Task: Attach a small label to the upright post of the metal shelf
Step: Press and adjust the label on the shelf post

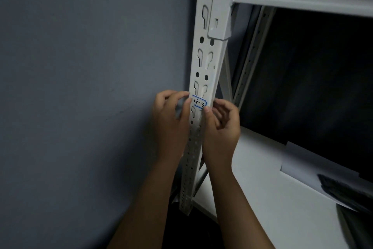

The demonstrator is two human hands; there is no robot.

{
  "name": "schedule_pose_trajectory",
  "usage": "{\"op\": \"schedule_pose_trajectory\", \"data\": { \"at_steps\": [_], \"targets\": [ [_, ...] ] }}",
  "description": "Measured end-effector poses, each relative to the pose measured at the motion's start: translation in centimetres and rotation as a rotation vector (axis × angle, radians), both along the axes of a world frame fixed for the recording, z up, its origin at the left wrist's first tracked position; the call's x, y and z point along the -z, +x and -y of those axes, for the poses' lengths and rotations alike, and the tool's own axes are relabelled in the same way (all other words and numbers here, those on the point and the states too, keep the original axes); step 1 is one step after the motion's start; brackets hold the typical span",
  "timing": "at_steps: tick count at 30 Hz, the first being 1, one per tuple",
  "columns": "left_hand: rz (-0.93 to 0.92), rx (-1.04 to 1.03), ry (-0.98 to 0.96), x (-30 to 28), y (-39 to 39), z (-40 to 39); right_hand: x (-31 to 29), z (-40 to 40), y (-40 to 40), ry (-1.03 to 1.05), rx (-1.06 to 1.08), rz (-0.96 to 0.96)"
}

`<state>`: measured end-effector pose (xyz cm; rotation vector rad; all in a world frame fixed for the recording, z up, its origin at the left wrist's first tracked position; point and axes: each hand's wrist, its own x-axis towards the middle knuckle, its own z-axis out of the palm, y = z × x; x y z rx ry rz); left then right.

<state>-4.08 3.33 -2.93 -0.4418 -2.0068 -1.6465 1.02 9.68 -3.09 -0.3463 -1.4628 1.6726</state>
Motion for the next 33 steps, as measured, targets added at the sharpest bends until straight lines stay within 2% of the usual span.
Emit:
{"op": "schedule_pose_trajectory", "data": {
  "at_steps": [7, 16, 29, 33],
  "targets": [
    [-0.071, 0.006, 0.051, 0.4, -0.7, -0.6, 0.0, -0.4, -0.2, 0.001, -0.014, -0.013],
    [-0.295, -0.190, -0.155, 1.1, -1.3, -0.6, 0.1, -0.7, -0.2, 0.029, -0.025, -0.016],
    [-0.260, -0.171, -0.021, 1.0, -0.6, -0.7, -0.1, -0.8, 0.0, 0.043, -0.041, -0.026],
    [-0.289, -0.193, -0.085, 1.1, -0.9, -0.6, -0.1, -0.7, 0.0, 0.048, -0.027, -0.025]
  ]
}}
